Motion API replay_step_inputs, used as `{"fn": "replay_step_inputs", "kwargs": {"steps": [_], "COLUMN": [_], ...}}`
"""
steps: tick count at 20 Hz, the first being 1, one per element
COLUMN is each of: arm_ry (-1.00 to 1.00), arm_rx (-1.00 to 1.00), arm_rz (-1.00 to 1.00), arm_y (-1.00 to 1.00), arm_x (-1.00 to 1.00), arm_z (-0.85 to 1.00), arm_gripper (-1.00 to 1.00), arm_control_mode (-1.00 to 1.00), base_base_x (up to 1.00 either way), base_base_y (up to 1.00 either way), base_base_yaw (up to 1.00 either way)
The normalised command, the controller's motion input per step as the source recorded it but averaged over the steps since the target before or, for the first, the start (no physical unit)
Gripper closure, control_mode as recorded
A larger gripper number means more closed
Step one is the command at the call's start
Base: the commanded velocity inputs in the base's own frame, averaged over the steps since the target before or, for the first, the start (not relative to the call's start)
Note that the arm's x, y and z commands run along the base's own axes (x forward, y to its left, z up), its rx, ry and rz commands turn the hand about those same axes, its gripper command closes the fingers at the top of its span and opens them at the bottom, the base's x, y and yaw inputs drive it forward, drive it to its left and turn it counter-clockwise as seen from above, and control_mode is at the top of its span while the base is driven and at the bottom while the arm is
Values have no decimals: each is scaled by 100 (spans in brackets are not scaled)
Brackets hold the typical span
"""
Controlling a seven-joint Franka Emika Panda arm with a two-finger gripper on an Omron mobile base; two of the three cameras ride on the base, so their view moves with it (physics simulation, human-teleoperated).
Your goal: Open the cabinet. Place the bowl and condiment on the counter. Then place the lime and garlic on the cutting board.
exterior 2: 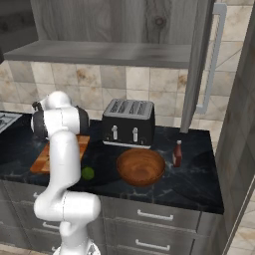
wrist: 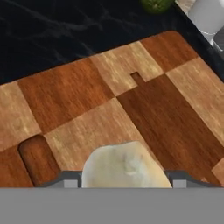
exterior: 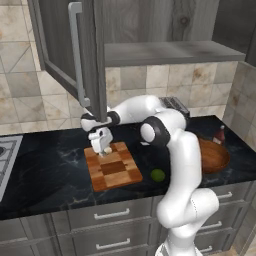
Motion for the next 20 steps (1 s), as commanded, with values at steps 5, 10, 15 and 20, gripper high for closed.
{"fn": "replay_step_inputs", "kwargs": {"steps": [5,10,15,20], "arm_ry": [14,3,-5,-46], "arm_rx": [0,0,9,24], "arm_rz": [24,16,11,2], "arm_y": [-27,-83,-95,-60], "arm_x": [0,-31,-61,-74], "arm_z": [-41,-4,0,40], "arm_gripper": [-100,-100,-100,-100], "arm_control_mode": [-100,-100,-100,-100], "base_base_x": [0,0,0,0], "base_base_y": [0,0,0,0], "base_base_yaw": [0,0,0,0]}}
